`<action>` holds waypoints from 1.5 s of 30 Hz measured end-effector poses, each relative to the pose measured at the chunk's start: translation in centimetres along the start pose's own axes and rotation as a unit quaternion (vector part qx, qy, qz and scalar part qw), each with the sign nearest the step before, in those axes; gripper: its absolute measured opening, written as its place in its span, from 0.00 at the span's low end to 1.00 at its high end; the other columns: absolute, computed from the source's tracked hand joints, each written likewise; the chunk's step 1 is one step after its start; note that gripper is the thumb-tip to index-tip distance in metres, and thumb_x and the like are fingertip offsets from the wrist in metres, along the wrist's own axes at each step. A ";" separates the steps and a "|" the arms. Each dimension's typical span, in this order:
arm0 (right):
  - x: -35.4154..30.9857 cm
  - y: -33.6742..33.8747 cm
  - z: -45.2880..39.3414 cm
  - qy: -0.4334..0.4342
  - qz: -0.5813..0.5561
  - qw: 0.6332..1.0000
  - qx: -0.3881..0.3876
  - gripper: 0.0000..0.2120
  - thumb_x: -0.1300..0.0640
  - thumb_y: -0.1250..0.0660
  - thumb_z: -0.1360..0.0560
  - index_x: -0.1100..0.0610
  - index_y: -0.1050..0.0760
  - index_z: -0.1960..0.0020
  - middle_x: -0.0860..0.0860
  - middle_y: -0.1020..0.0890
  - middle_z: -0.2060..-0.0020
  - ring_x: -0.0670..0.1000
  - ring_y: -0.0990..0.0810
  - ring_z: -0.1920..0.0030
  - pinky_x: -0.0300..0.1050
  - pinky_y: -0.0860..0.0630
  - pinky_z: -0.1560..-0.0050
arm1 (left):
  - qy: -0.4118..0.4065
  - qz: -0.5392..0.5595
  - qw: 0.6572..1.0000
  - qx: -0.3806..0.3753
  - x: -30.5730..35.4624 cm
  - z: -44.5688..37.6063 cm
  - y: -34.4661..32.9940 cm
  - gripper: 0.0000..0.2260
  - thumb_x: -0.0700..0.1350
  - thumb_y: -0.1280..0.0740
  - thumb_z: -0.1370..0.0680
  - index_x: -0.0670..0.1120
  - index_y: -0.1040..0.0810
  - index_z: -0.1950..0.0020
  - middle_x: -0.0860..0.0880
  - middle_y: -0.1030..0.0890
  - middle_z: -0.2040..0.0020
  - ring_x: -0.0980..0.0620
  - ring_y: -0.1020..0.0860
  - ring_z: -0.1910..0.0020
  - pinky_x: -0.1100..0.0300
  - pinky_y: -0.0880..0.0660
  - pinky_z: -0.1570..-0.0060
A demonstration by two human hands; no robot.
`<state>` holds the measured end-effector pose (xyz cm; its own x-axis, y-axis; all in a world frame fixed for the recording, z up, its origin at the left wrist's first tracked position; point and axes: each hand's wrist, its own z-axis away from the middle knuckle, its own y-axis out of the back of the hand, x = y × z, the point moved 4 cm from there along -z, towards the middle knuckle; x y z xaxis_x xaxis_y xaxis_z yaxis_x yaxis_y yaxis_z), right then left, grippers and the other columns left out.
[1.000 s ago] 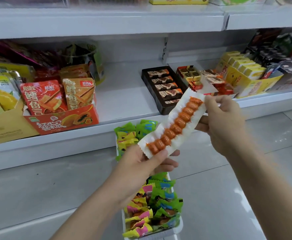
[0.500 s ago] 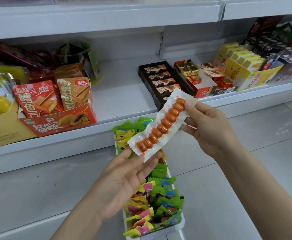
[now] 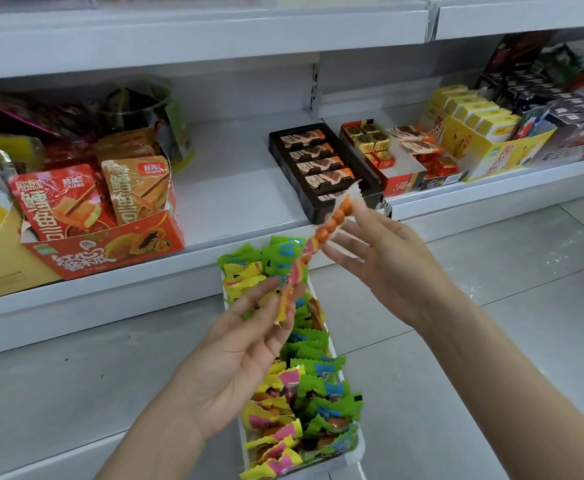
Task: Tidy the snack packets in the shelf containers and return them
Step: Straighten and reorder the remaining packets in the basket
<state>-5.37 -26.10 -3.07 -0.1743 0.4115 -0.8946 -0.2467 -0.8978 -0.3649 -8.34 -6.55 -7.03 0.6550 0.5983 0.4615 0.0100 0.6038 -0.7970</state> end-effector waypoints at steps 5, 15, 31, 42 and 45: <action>0.5 -0.8 0.3 -0.049 -0.013 0.998 -0.046 0.22 0.47 0.38 0.19 0.64 0.24 0.36 0.60 0.16 0.44 0.55 0.16 0.44 0.49 0.17 0.47 | -0.171 -0.317 0.931 0.064 1.2 0.0 -0.1 0.29 0.40 0.23 0.39 0.47 0.24 0.39 0.45 0.14 0.50 0.51 0.15 0.54 0.61 0.19 0.58; 0.3 0.3 0.1 -0.003 0.044 0.999 0.001 0.11 0.58 0.35 0.19 0.58 0.20 0.39 0.56 0.14 0.47 0.57 0.16 0.45 0.53 0.19 0.43 | -0.160 -0.337 0.926 0.060 1.0 0.0 0.3 0.25 0.38 0.25 0.35 0.47 0.24 0.39 0.45 0.14 0.48 0.51 0.15 0.53 0.64 0.21 0.58; 0.1 0.5 0.0 -0.053 -0.025 0.998 -0.006 0.15 0.51 0.33 0.21 0.60 0.20 0.41 0.57 0.15 0.45 0.56 0.15 0.45 0.52 0.17 0.47 | -0.310 -0.452 0.831 0.093 2.3 -0.1 -1.2 0.09 0.47 0.26 0.30 0.61 0.15 0.54 0.55 0.14 0.56 0.58 0.16 0.58 0.68 0.22 0.57; -4.0 5.3 1.4 -0.089 0.097 0.987 0.087 0.12 0.62 0.35 0.20 0.69 0.25 0.41 0.61 0.14 0.53 0.58 0.13 0.55 0.42 0.17 0.63 | -0.440 -0.717 0.538 -0.059 2.7 -2.9 -4.7 0.17 0.31 0.25 0.30 0.45 0.14 0.44 0.51 0.16 0.44 0.52 0.19 0.43 0.60 0.26 0.38; -5.2 6.7 1.5 0.008 0.184 0.969 0.166 0.11 0.61 0.34 0.20 0.65 0.22 0.41 0.54 0.13 0.61 0.54 0.13 0.60 0.42 0.17 0.64 | -0.299 -0.795 0.516 -0.110 2.1 -4.5 -3.5 0.29 0.46 0.23 0.28 0.55 0.27 0.28 0.55 0.27 0.29 0.55 0.35 0.27 0.59 0.42 0.25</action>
<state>-7.56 -34.06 -0.45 -0.2955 0.0684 -0.9529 -0.4641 -0.8821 0.0806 -3.62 -9.80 -5.02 -0.6635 -0.4669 0.5846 0.3038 0.5460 0.7808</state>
